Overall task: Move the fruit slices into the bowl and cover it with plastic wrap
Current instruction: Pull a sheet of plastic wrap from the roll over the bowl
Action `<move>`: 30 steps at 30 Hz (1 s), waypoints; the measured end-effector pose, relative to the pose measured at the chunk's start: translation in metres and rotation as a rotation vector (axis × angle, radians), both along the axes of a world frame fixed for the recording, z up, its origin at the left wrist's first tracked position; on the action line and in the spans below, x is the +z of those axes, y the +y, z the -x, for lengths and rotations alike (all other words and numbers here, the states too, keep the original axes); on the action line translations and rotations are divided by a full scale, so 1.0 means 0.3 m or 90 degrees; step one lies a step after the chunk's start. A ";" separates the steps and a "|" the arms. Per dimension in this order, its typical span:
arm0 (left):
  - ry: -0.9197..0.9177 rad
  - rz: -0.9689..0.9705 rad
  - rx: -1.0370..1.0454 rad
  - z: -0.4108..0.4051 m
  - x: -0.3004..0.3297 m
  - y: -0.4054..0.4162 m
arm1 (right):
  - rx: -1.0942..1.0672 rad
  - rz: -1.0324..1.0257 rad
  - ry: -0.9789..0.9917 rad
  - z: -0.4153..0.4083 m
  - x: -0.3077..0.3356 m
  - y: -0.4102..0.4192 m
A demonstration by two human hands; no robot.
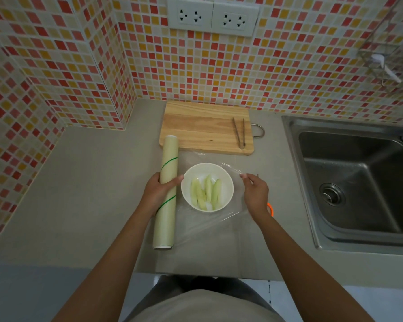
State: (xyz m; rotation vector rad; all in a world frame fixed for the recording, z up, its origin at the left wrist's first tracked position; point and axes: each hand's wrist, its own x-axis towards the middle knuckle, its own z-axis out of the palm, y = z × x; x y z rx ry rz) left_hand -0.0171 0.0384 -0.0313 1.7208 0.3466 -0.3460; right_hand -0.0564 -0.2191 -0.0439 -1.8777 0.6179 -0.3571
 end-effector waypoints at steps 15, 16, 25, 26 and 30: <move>-0.023 0.017 0.019 -0.009 -0.014 0.033 | 0.006 0.060 -0.012 0.006 0.003 0.001; -0.026 0.019 0.017 -0.009 -0.016 0.037 | 0.007 0.064 -0.009 0.007 0.002 0.001; -0.014 0.016 -0.020 -0.017 -0.028 0.039 | 0.004 0.275 0.167 0.007 -0.017 0.023; -0.016 0.014 -0.022 -0.016 -0.028 0.035 | 0.022 0.323 0.191 0.006 -0.016 0.029; -0.023 0.011 -0.021 -0.012 -0.028 0.023 | 0.065 0.417 0.254 0.001 -0.013 0.043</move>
